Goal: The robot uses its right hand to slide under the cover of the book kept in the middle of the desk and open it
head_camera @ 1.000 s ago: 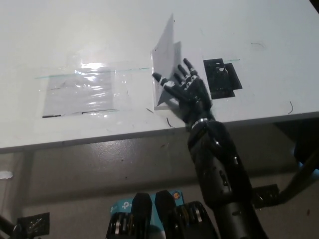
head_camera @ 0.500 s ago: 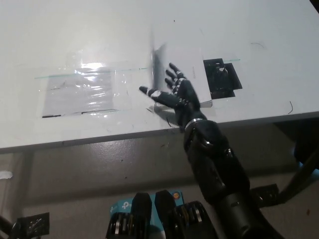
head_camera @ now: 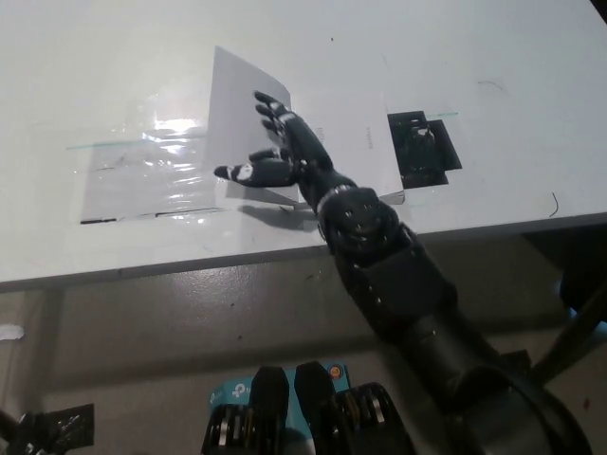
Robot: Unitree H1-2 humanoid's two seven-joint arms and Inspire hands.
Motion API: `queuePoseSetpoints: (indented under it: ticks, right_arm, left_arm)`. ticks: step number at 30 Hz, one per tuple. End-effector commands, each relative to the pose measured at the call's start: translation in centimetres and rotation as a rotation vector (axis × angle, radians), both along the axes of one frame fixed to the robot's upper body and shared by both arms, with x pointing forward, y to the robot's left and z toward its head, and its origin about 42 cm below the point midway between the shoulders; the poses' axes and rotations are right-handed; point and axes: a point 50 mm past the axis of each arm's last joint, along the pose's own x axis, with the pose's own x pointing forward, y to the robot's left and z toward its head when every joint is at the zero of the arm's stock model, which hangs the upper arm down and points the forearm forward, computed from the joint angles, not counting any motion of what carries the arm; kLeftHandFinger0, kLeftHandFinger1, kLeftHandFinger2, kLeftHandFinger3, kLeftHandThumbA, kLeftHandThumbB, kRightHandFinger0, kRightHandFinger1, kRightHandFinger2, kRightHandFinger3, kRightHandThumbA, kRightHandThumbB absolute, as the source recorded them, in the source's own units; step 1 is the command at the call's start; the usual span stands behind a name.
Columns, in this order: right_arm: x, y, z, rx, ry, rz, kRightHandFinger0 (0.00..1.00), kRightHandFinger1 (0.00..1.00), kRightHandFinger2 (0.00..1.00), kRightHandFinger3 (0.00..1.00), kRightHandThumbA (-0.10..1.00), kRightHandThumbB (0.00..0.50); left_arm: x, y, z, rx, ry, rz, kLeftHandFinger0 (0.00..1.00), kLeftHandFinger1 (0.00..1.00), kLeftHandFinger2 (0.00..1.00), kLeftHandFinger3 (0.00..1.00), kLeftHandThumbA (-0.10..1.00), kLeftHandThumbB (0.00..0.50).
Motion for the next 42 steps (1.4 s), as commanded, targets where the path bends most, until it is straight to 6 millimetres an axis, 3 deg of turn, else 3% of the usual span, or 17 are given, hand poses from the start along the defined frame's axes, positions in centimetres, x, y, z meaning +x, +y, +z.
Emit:
queuePoseSetpoints:
  ticks: [1,5,9,11,13,15,16,20,23,27,30,33,34,35,42]
  right_arm:
    - [0.4,2.0,4.2,-0.106,-0.192,0.111,0.59,0.91,0.95,1.00,0.92,0.219]
    - [0.3,2.9,3.8,-0.177,-0.193,0.142,0.54,0.88,0.93,1.00,0.98,0.261]
    - [-0.2,2.5,2.2,-0.189,-0.162,0.149,0.58,0.90,0.96,1.00,1.00,0.242]
    - [-0.2,1.7,0.7,-0.181,-0.118,0.128,0.58,0.89,0.95,1.00,0.98,0.221]
    - [-0.3,1.4,0.3,-0.181,-0.101,0.125,0.60,0.90,0.96,1.00,0.98,0.216]
    - [-0.2,0.5,-0.5,-0.172,-0.070,0.090,0.60,0.90,0.97,1.00,0.99,0.207]
    - [-0.2,0.3,-1.1,-0.153,-0.041,0.079,0.62,0.91,0.98,1.00,0.99,0.213]
    - [-0.3,-0.7,-3.1,-0.138,-0.006,0.061,0.63,0.91,0.97,1.00,1.00,0.184]
    - [-0.4,-0.9,-3.8,-0.141,0.007,0.050,0.62,0.91,0.97,1.00,1.00,0.173]
    - [0.1,-1.7,-2.8,-0.135,-0.016,0.051,0.65,0.94,1.00,1.00,1.00,0.194]
    - [0.6,-1.9,-1.6,-0.103,-0.031,0.054,0.66,0.93,1.00,1.00,1.00,0.207]
    - [1.4,-2.3,1.6,-0.038,-0.064,0.039,0.65,0.93,1.00,1.00,1.00,0.191]
    - [1.4,-2.2,1.6,-0.039,-0.064,0.042,0.65,0.93,1.00,1.00,1.00,0.190]
    - [1.6,-2.6,3.4,-0.005,-0.085,0.039,0.66,0.96,1.00,1.00,1.00,0.198]
    - [1.8,-4.6,7.2,0.141,-0.102,-0.005,0.69,0.97,1.00,1.00,1.00,0.198]
  left_arm:
    - [1.1,1.0,1.4,0.037,-0.014,-0.004,0.80,0.79,0.84,0.80,0.51,0.280]
    - [1.4,1.1,1.7,0.051,-0.001,-0.002,0.79,0.76,0.82,0.76,0.49,0.273]
    - [1.4,1.2,1.8,0.062,0.001,-0.014,0.77,0.75,0.81,0.80,0.53,0.285]
    - [1.5,1.4,1.7,0.059,0.013,-0.002,0.75,0.73,0.77,0.74,0.52,0.276]
    - [1.5,1.4,1.7,0.058,0.010,0.001,0.76,0.73,0.78,0.75,0.54,0.253]
    - [2.0,1.5,2.0,0.063,0.003,-0.012,0.75,0.73,0.78,0.75,0.53,0.266]
    - [1.9,1.5,2.0,0.071,0.000,-0.024,0.73,0.73,0.79,0.77,0.53,0.282]
    - [1.8,1.4,2.0,0.064,0.001,-0.029,0.70,0.70,0.81,0.83,0.56,0.257]
    - [1.2,1.5,1.7,0.066,-0.009,-0.039,0.74,0.75,0.89,0.91,0.58,0.242]
    - [0.9,1.3,1.4,0.054,0.006,-0.019,0.77,0.77,0.85,0.82,0.56,0.192]
    - [0.7,1.1,1.1,0.042,0.006,-0.012,0.77,0.76,0.85,0.82,0.53,0.189]
    - [0.7,1.0,0.9,0.034,0.004,0.001,0.74,0.75,0.83,0.81,0.52,0.191]
    - [0.6,1.0,0.8,0.032,0.004,0.004,0.74,0.75,0.83,0.81,0.52,0.191]
    - [0.5,1.1,0.8,0.029,0.006,0.011,0.74,0.75,0.83,0.81,0.52,0.191]
    - [-0.1,1.1,0.3,0.027,0.017,0.010,0.74,0.78,0.88,0.87,0.60,0.167]
